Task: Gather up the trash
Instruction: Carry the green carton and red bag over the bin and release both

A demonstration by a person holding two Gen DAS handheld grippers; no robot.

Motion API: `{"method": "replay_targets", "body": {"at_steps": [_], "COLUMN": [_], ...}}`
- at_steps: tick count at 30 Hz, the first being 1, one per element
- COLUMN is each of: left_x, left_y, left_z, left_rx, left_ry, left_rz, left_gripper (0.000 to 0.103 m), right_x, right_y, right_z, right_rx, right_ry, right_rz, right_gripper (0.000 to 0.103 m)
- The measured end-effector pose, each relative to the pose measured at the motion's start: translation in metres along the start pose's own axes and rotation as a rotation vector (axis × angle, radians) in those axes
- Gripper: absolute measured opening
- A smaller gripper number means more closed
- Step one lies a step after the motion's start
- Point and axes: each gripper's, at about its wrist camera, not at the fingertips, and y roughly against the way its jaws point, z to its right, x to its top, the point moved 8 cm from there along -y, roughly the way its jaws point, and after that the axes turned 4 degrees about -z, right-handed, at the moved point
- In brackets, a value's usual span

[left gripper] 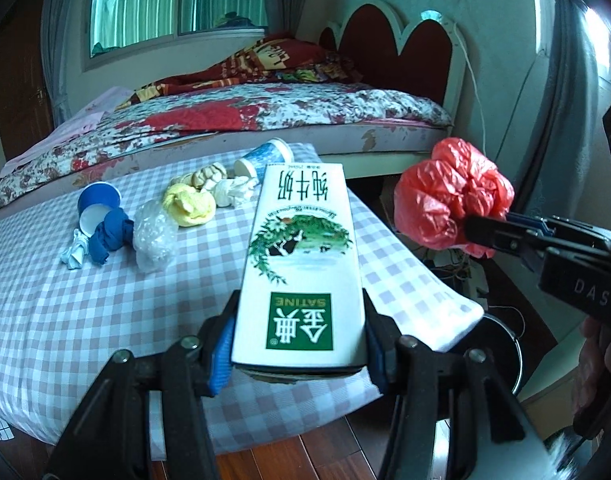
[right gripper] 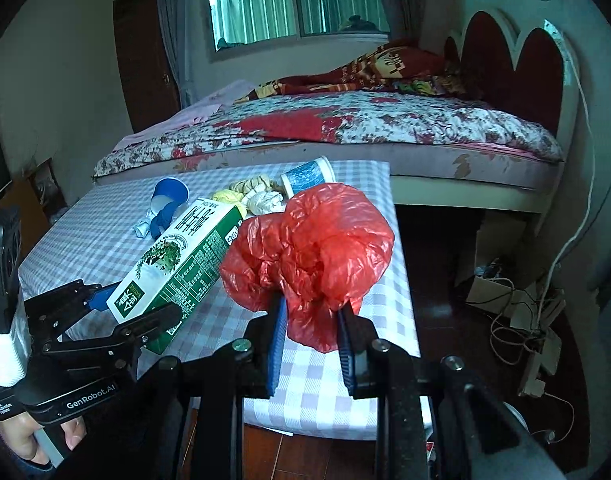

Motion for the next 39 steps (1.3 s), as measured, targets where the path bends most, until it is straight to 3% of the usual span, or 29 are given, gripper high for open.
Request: {"method": "replay_targets", "body": {"at_steps": [22, 39], "left_x": [-0.013, -0.051], "left_y": [0.022, -0.002], "left_z": [0.121, 0.218], "left_rx": [-0.147, -0.274], "left_ry": [-0.172, -0.294], "left_rz": [0.01, -0.079], "left_gripper": [0.054, 0.054], "right_x": [-0.061, -0.134], "right_y": [0.095, 0.122], "right_z": [0.087, 0.166], "right_rx": [-0.159, -0.255], "right_ry": [-0.143, -0.255], "right_rz": [0.044, -0.028], "right_gripper": [0.025, 0.025]}}
